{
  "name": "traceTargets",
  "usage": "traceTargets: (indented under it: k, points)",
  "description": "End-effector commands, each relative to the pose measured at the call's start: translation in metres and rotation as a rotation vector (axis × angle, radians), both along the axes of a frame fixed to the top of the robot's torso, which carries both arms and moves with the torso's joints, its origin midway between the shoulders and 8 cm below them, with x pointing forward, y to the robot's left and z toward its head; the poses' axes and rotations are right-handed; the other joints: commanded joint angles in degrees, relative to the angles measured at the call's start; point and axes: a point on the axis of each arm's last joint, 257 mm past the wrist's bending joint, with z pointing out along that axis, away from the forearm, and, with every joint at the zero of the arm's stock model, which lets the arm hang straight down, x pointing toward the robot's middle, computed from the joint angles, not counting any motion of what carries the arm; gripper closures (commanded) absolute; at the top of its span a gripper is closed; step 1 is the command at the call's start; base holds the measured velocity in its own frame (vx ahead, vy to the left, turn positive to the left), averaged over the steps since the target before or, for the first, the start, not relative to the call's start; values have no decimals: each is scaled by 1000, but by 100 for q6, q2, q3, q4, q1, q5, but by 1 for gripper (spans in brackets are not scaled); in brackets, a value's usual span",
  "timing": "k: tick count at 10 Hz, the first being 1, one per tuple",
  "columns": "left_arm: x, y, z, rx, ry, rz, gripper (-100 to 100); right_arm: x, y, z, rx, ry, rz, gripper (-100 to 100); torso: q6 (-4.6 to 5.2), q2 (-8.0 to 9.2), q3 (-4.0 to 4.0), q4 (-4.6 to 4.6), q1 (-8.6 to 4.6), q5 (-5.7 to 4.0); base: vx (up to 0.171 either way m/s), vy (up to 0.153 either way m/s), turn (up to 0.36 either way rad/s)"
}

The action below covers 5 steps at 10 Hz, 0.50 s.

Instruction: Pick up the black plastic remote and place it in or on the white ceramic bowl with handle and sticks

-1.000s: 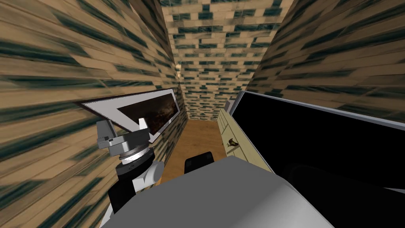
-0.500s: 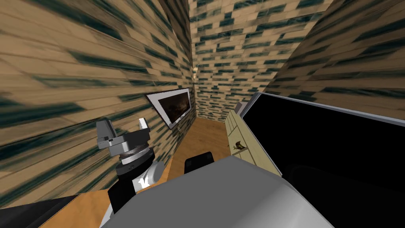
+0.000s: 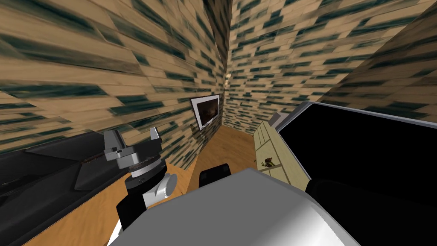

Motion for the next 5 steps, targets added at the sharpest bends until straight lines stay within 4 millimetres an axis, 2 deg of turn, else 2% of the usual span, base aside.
traceTargets:
  k: [1,2,5]
  points:
    - [0,0,0,0,0,0,0,0,0,0,0,0,0,-100,0,0,0,0,0,0,-36,41,65]
    - [0,0,0,0,0,0,0,0,0,0,0,-1,-4,0,8,-22,-12,-4,-39,-10,-9,12,-16]
    - [0,0,0,0,0,0,0,0,0,0,0,-1,-4,0,5,-44,-26,-10,-67,-18,-1,2,0]
